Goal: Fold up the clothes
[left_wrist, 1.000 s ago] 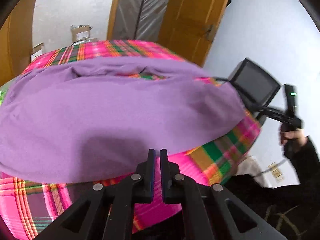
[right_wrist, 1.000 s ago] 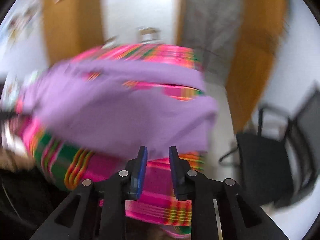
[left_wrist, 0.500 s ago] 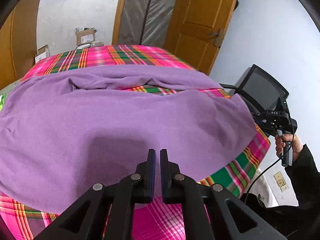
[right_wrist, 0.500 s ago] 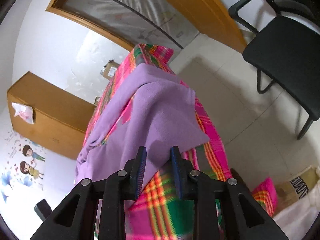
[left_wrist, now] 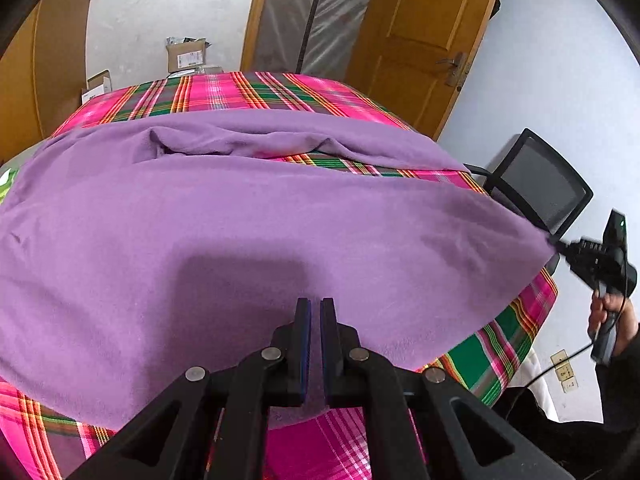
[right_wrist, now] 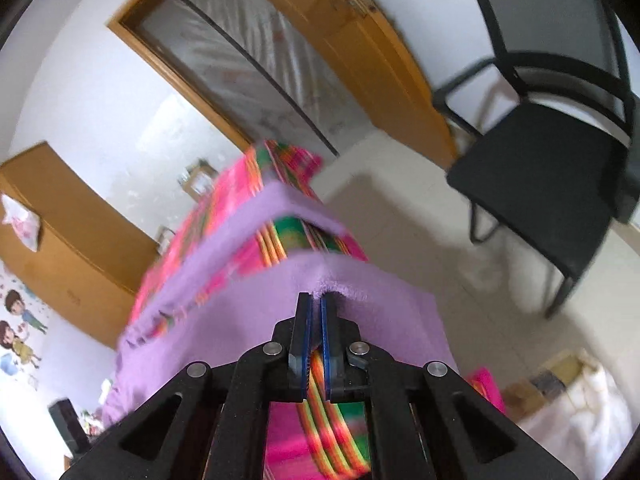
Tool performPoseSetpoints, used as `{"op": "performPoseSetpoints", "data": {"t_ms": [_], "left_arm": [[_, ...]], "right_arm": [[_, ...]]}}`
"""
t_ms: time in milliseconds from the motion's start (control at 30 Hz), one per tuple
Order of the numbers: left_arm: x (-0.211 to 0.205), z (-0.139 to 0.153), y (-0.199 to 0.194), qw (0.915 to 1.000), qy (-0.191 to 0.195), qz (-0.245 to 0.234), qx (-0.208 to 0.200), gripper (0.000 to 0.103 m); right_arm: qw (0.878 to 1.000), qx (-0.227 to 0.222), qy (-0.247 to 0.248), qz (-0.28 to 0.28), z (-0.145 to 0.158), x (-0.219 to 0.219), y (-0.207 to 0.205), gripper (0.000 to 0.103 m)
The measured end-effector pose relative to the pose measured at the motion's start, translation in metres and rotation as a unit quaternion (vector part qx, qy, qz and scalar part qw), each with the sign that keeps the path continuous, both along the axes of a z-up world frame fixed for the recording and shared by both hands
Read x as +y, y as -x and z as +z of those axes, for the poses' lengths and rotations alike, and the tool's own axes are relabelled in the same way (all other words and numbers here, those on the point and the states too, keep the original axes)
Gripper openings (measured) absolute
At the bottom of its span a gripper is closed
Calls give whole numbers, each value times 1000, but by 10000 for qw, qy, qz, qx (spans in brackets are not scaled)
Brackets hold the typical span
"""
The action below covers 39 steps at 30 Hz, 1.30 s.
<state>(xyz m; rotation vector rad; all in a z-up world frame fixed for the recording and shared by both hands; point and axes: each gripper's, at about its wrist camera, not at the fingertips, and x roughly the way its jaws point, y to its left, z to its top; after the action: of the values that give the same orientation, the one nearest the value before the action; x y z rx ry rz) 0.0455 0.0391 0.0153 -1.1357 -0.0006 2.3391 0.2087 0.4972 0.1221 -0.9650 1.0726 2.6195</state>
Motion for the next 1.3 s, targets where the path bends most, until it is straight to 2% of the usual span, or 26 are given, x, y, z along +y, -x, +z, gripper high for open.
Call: {"op": "performPoseSetpoints", "data": {"t_ms": [133,200,300,333,400,500,600,767,933,1033,1133,1167,1233,1300], "left_arm": [[-4,0,0,10000,24,9,4,3],[-8,0,-1,10000,20,33,9,3],[-10,-1,-3,10000,21,15,-9,4],[-10,-3,-3,10000,35,4,-33,4],[-10,-5,-4,10000,57,-16,-63,4],[-12,-6,-10,9999,76,-33,-59,5],[-18,-8,-18,10000,64,3,-73,5],[-27,-10,-28,9999,-111,100,-47,5],[-30,-10,-31,9999,-139,82,-52,5],[-32,-9,-29,9998,-158,111,-91,5],[-44,-5,-27,9992,-112,390,-34,5],[-48,-4,-26,9988,-96,485,-14,5],[-57,-2,-25,9977,-64,674,26,5],[-72,0,-22,9954,-40,951,52,5]], "right_arm": [[9980,-570,-21,-272,-21,1,-16,9],[9976,-519,-292,-362,-13,1,-22,11],[9958,-54,-909,58,10,-20,-11,21],[9915,84,-1248,365,20,-38,-4,26],[9815,192,-1681,902,27,-67,12,27],[9660,255,-1972,1652,26,-108,39,28],[9563,227,-1976,2144,16,-138,60,28],[9360,21,-2227,2727,-7,-175,74,29],[9089,151,-2891,3002,-11,-185,58,32],[9070,279,-2934,3007,-13,-185,51,34],[9106,299,-2680,3132,-14,-187,58,55],[9091,209,-2688,3176,-12,-189,61,58],[9084,36,-2702,3191,-9,-194,68,58],[9144,74,-2588,3112,-5,-198,73,58]]}}
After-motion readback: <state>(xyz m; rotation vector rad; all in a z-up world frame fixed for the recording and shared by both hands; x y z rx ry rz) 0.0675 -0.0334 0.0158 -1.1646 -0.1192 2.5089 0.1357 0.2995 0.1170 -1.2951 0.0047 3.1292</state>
